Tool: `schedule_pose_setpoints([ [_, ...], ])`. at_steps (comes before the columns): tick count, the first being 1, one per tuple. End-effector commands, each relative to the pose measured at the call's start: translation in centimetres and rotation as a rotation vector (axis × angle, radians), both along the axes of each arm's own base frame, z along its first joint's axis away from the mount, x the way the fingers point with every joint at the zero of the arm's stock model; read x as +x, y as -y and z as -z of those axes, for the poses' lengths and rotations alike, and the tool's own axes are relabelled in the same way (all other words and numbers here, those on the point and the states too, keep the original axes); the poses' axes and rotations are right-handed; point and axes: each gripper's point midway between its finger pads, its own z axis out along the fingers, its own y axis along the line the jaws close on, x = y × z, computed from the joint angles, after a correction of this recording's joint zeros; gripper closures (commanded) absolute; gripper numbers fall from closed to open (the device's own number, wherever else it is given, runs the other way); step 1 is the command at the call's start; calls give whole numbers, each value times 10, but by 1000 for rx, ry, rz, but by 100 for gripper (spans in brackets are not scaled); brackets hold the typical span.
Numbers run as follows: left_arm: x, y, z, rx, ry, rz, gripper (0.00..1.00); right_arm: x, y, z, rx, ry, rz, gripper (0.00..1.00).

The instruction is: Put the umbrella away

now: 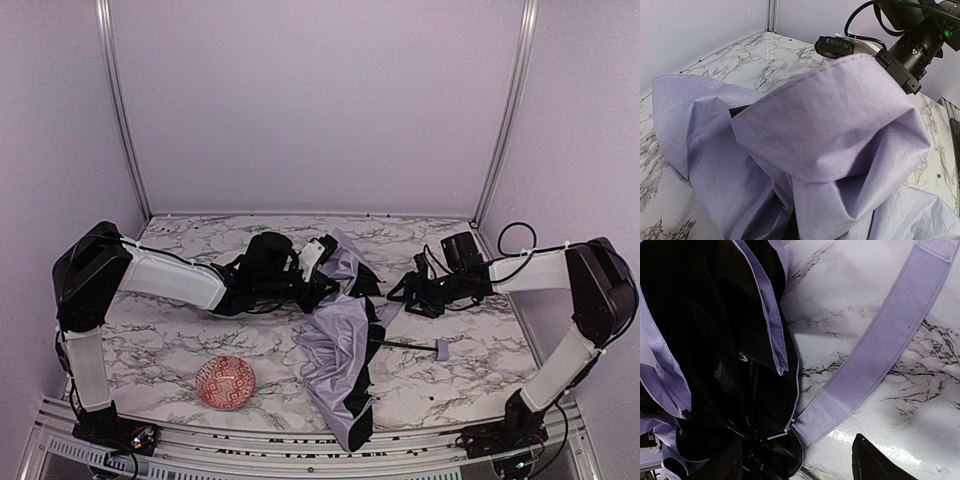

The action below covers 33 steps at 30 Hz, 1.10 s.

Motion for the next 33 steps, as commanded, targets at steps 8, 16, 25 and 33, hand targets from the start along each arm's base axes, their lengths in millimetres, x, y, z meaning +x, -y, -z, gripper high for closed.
schedule_pose_setpoints([
  [8,-3,2,-27,-55,54,16,100,2,10,25,124,-121,145,29],
  [16,-3,3,-28,-58,57,18,100,6,9,41,161,-152,200,30],
  [25,-3,3,-29,-56,64,21,100,9,1,37,271,-168,231,29],
  [33,-2,4,-30,-57,66,22,100,4,3,36,352,-200,325,27],
])
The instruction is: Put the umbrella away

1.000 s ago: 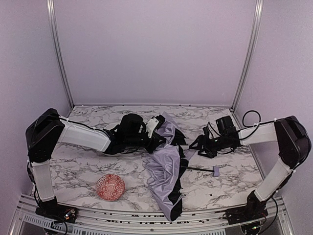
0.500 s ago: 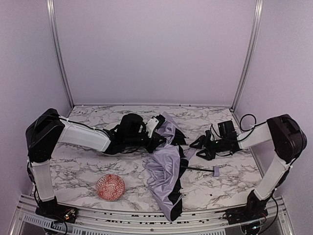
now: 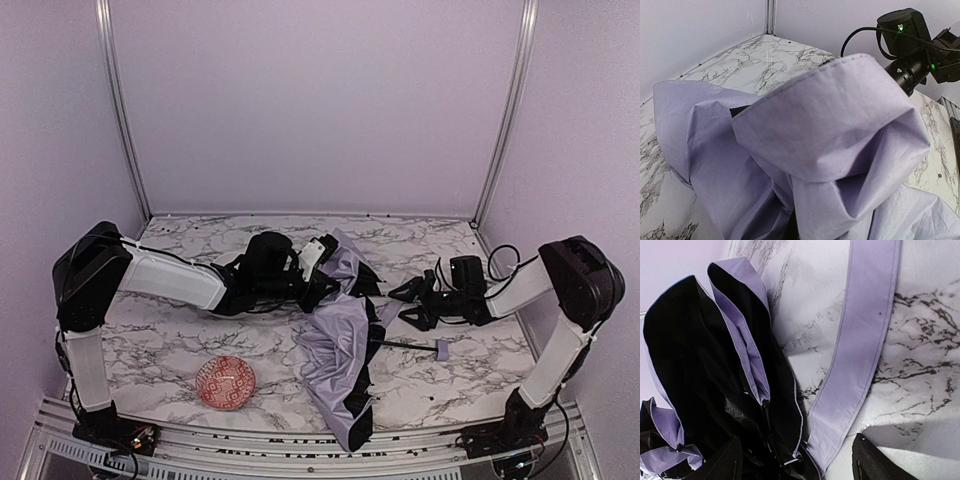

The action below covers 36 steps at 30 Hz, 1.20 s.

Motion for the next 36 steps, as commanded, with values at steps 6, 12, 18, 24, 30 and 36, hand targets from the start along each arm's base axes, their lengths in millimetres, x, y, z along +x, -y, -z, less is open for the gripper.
schedule_pose_setpoints([
  [6,-3,3,-28,-57,47,17,100,1,4,18,54,-93,113,26],
  [12,-3,2,-28,-57,47,15,100,14,-2,15,61,-54,95,24],
  [18,-3,3,-27,-56,47,16,100,22,-7,10,62,-3,59,25],
  [24,-3,4,-25,-55,45,19,100,31,-12,15,62,23,22,57],
  [30,-25,11,-34,-76,67,159,100,43,-9,14,62,88,9,100],
  [36,-95,30,-87,-175,243,509,100,79,-28,-1,6,245,-167,100],
])
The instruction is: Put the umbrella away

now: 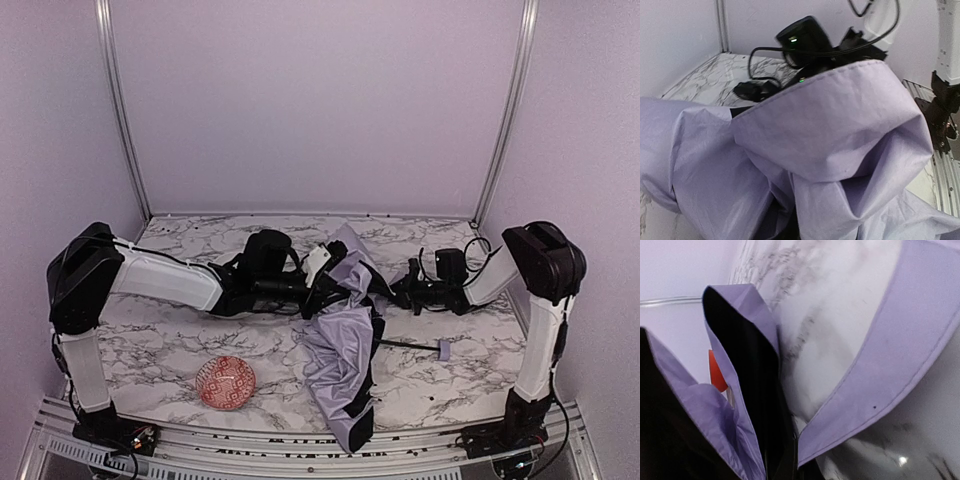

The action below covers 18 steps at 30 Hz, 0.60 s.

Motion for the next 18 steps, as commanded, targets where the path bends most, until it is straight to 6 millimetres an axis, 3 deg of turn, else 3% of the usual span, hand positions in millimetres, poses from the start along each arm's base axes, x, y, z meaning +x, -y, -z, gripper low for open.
schedule_pose_setpoints([
  [1,-71,16,-76,-178,175,362,100,32,-12,-24,-56,201,-126,100],
  [7,-101,19,-83,-235,96,557,100,63,-39,-74,-61,432,-256,100],
  [11,-103,22,-83,-242,17,575,100,75,-60,-102,-20,533,-322,100],
  [13,-101,24,-81,-238,-13,563,100,85,-64,-103,-10,541,-322,100],
  [18,-91,30,-67,-216,-110,509,100,112,-74,-72,-32,483,-320,100],
])
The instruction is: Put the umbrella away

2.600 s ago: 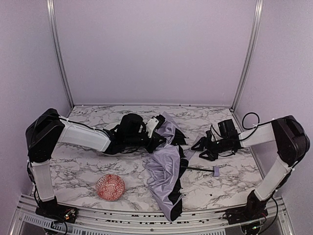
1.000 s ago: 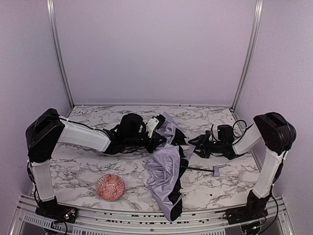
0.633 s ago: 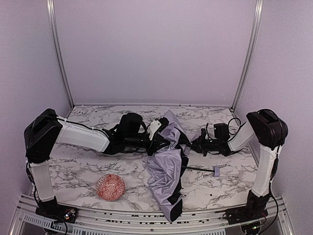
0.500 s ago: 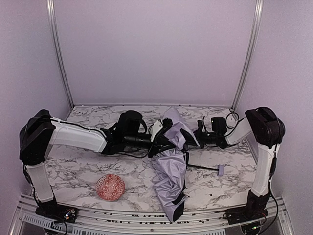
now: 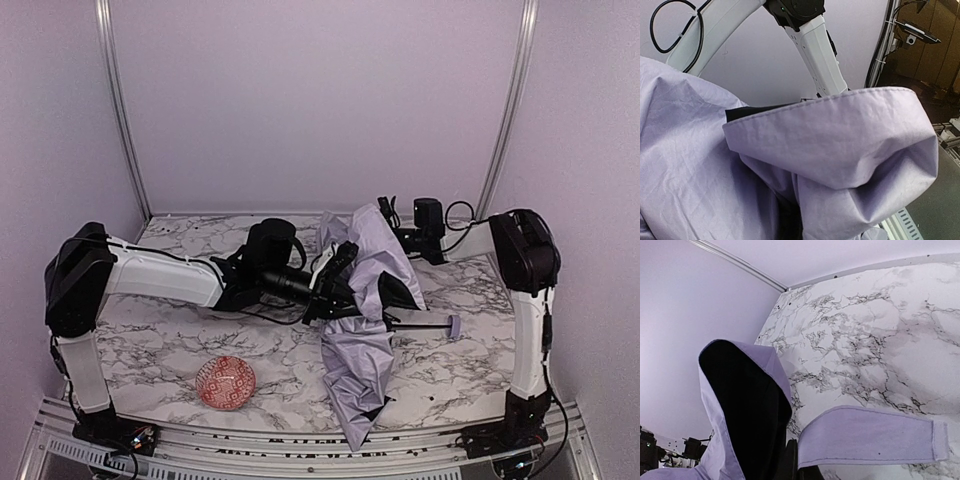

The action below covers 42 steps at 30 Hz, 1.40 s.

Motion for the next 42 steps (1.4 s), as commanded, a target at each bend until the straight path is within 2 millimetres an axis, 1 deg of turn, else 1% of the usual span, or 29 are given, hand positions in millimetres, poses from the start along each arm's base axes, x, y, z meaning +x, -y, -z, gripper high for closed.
schedule_pose_setpoints([
  [1,9,8,-1,1,-79,-19,100,18,-10,32,-41,-36,-4,100],
  [4,44,6,18,46,-147,-148,100,28,-5,57,-123,-80,44,99],
  [7,83,-2,41,89,-244,-265,100,33,1,73,-186,-95,55,91],
  [9,97,-4,57,118,-305,-302,100,35,7,80,-205,-132,52,84],
  [10,100,-5,65,132,-321,-313,100,38,12,80,-215,-143,60,77],
  [12,104,-6,78,159,-342,-332,100,44,31,75,-240,-155,102,58],
  [13,106,-7,84,170,-350,-342,100,47,43,71,-256,-161,134,50],
  [14,108,-7,88,178,-358,-353,100,50,57,64,-269,-156,166,37],
  [15,109,-8,91,183,-363,-357,100,53,71,48,-283,-131,200,30],
  [16,109,-9,93,186,-365,-360,100,53,82,38,-304,-111,226,23],
  [18,109,-9,95,189,-358,-361,100,48,100,10,-370,-29,263,16],
  [19,109,-10,95,188,-352,-360,100,41,105,-1,-419,25,266,15],
  [20,109,-10,94,186,-346,-360,100,32,105,-17,-443,81,265,15],
  [22,111,-10,93,183,-334,-365,100,6,97,-40,-482,188,231,15],
  [24,111,-10,91,179,-324,-365,100,-31,74,-49,-520,278,152,17],
  [25,112,-9,89,176,-319,-364,100,-50,60,-55,-509,314,96,18],
  [26,112,-9,89,175,-317,-362,100,-75,45,-54,-473,329,14,18],
  [28,112,-9,88,174,-310,-362,100,-117,19,-64,-377,366,-130,20],
  [30,112,-9,88,176,-306,-367,100,-153,-2,-70,-317,403,-248,20],
  [31,113,-9,88,177,-305,-368,100,-167,-10,-70,-302,420,-295,19],
  [32,112,-9,88,177,-305,-365,100,-177,-15,-70,-298,439,-328,18],
  [33,112,-10,88,177,-306,-363,100,-183,-18,-66,-307,446,-343,17],
  [35,111,-10,87,177,-304,-363,100,-182,-20,-57,-333,432,-336,20],
  [36,111,-10,86,176,-302,-364,100,-182,-20,-52,-337,415,-342,26],
  [37,111,-11,88,180,-304,-368,100,-182,-21,-48,-337,396,-354,38],
  [38,112,-11,87,180,-301,-370,100,-183,-22,-45,-335,381,-366,53],
  [39,112,-11,87,181,-301,-374,100,-183,-22,-45,-336,380,-365,70],
  [41,112,-12,86,181,-295,-375,99,-184,-21,-50,-329,392,-354,97],
  [42,111,-13,87,183,-290,-373,93,-183,-20,-53,-323,404,-342,100],
])
